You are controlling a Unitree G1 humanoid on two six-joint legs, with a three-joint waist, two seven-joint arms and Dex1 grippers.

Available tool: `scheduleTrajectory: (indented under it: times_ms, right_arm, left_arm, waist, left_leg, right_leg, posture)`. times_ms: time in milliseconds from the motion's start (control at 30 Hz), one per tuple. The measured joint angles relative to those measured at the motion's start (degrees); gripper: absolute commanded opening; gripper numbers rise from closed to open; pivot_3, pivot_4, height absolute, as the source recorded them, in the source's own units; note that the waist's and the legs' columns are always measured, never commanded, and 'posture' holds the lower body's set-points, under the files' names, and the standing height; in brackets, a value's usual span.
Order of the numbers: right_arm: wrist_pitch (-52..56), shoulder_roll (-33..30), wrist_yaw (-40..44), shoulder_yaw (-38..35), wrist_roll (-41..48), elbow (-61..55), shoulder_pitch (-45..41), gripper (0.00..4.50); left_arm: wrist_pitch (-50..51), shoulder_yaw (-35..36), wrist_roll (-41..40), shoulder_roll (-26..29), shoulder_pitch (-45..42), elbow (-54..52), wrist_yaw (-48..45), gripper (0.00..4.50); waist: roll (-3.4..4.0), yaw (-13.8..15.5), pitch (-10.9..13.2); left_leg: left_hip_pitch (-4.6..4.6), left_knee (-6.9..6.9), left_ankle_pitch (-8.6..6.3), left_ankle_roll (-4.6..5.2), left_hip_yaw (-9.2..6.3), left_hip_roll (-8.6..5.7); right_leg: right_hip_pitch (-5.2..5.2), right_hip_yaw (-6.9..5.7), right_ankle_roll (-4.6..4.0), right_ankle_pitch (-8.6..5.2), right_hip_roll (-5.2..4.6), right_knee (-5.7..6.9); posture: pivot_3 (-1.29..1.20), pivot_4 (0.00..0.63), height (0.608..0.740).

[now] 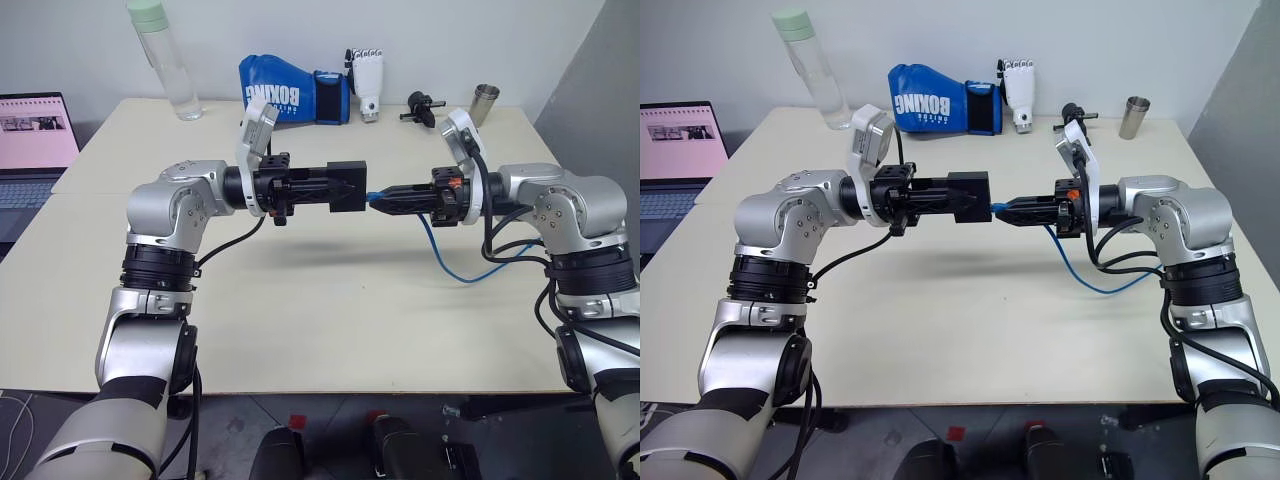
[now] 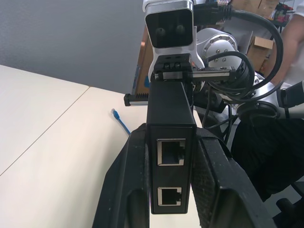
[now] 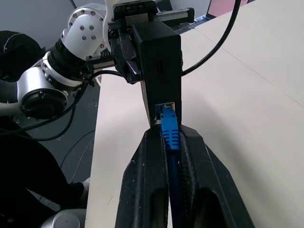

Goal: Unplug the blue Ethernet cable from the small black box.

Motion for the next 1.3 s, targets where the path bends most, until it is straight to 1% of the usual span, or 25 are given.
scheduleTrajectory:
  times_ms: [67, 100, 167, 233, 467, 1067, 1133, 1167, 1300]
  right_arm:
    - [0.1, 0.0, 0.1, 0.0, 0.0, 0.0, 0.0, 0.73]
    - [0.2, 0.0, 0.1, 0.0, 0.1, 0.0, 0.0, 0.88]
    - [0.5, -0.1, 0.0, 0.0, 0.0, 0.0, 0.0, 1.43]
    - [0.7, -0.1, 0.0, 0.0, 0.1, 0.0, 0.0, 1.72]
    - [2.4, 0.0, -0.1, -0.1, 0.9, -0.1, -0.2, 1.72]
    - [2.2, 0.0, -0.1, -0.1, 1.5, -0.1, -1.1, 1.72]
    - [1.6, -0.2, 0.1, 0.0, 1.2, -0.1, -1.1, 1.35]
    - [1.3, -0.3, 0.2, 0.0, 1.0, -0.1, -1.1, 1.33]
    - [0.4, -0.7, 1.1, 0.0, 0.2, 0.4, -1.0, 0.48]
  left_arm:
    - [0.0, 0.0, 0.0, 0.0, 0.0, 0.0, -0.1, 0.79]
    - [0.0, 0.0, 0.0, 0.0, 0.0, 0.0, -0.2, 0.79]
    - [0.0, -0.1, 0.0, 0.0, 0.0, 0.0, -0.5, 0.79]
    - [0.0, -0.3, 0.0, 0.0, 0.0, 0.0, -0.5, 0.79]
    - [0.0, -0.5, 0.0, 0.0, 0.0, -0.1, -0.5, 0.79]
    - [0.0, -0.8, 0.0, 0.0, 0.0, -0.2, -0.6, 0.79]
    - [0.0, -0.8, 0.0, 0.0, 0.0, -0.2, -0.6, 0.79]
    - [0.0, -0.8, 0.0, 0.0, 0.0, -0.2, -0.6, 0.79]
    - [0.0, -0.8, 0.0, -0.1, 0.0, -0.2, -0.5, 0.79]
  waist:
    - [0.00, 0.0, 0.0]
    - [0.00, 0.0, 0.0]
    - [0.00, 0.0, 0.0]
    - [0.00, 0.0, 0.0]
    - [0.00, 0.0, 0.0]
    - [0.00, 0.0, 0.0]
    - [0.00, 0.0, 0.0]
    - [0.00, 0.0, 0.0]
    - [0.00, 0.0, 0.0]
  left_leg:
    - [0.00, 0.00, 0.00, 0.00, 0.00, 0.00]
    - [0.00, 0.00, 0.00, 0.00, 0.00, 0.00]
    - [0.00, 0.00, 0.00, 0.00, 0.00, 0.00]
    - [0.00, 0.00, 0.00, 0.00, 0.00, 0.00]
    - [0.00, 0.00, 0.00, 0.00, 0.00, 0.00]
    - [0.00, -0.01, 0.00, 0.00, 0.00, 0.00]
    - [0.00, -0.01, 0.00, 0.00, 0.00, 0.00]
    - [0.00, -0.01, 0.00, 0.00, 0.00, 0.00]
    - [0.00, -0.01, 0.00, 0.00, 0.00, 0.00]
  right_leg:
    - [0.00, 0.00, 0.00, 0.00, 0.00, 0.00]
    - [0.00, 0.00, 0.00, 0.00, 0.00, 0.00]
    - [0.00, 0.00, 0.00, 0.00, 0.00, 0.00]
    - [0.00, 0.00, 0.00, 0.00, 0.00, 0.00]
    - [0.00, 0.00, 0.00, 0.00, 0.00, 0.00]
    - [0.00, 0.00, 0.00, 0.00, 0.00, 0.00]
    - [0.00, 0.00, 0.00, 0.00, 0.00, 0.00]
    - [0.00, 0.00, 0.00, 0.00, 0.00, -0.01]
    - [0.00, 0.00, 0.00, 0.00, 0.00, -0.01]
  posture:
    - [0.00, 0.150, 0.740]
    - [0.00, 0.150, 0.740]
    - [0.00, 0.150, 0.740]
    - [0.00, 0.150, 0.740]
    - [0.00, 0.150, 0.740]
    - [0.00, 0.150, 0.740]
    - [0.00, 0.150, 0.740]
    - [0.00, 0.150, 0.740]
    - [0.00, 0.150, 0.740]
